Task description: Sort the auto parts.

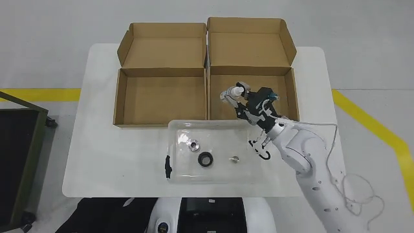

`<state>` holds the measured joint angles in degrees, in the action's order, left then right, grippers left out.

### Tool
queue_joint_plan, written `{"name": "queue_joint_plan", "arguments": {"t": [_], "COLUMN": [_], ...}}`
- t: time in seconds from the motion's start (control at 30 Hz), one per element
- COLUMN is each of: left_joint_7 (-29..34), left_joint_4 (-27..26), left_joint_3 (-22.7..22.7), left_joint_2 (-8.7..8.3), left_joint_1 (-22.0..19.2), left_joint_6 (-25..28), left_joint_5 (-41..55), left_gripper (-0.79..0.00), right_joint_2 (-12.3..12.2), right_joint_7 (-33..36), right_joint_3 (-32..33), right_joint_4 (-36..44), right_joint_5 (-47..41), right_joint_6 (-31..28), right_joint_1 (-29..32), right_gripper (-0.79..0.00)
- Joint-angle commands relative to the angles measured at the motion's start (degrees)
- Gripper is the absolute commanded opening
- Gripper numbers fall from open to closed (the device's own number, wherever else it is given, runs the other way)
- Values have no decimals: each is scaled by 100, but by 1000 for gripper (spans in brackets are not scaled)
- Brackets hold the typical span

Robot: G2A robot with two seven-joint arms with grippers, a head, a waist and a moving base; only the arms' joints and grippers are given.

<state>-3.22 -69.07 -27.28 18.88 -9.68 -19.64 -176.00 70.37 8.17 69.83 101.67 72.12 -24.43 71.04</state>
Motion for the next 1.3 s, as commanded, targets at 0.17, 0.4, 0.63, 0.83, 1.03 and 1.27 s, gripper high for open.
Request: {"name": "queue_joint_plan", "arguments": {"t": [0.17, 0.4, 0.63, 0.83, 1.03, 1.27], "left_joint_7": [0, 0, 0, 0, 0, 0], "left_joint_4": [0, 0, 0, 0, 0, 0], "left_joint_3": [0, 0, 0, 0, 0, 0], "left_joint_2": [0, 0, 0, 0, 0, 0], "left_joint_1": [0, 0, 0, 0, 0, 0], "left_joint_6": [0, 0, 0, 0, 0, 0], "left_joint_5": [0, 0, 0, 0, 0, 0], "left_gripper": [0, 0, 0, 0, 0, 0], "right_joint_2": [50, 106, 153, 190, 213, 215], "right_joint_7": [232, 473, 658, 716, 718, 713], "right_joint_3": [-281, -545, -717, -821, -893, -846], "right_joint_4": [-446, -810, -1153, -1450, -1629, -1511], "right_joint_5": [114, 298, 357, 389, 491, 508], "right_joint_6": [78, 186, 216, 253, 286, 345], "right_joint_1": [-362, -722, -993, -1166, -1261, -1237], "right_gripper": [-785, -785, -785, -730, -413, 0]}}
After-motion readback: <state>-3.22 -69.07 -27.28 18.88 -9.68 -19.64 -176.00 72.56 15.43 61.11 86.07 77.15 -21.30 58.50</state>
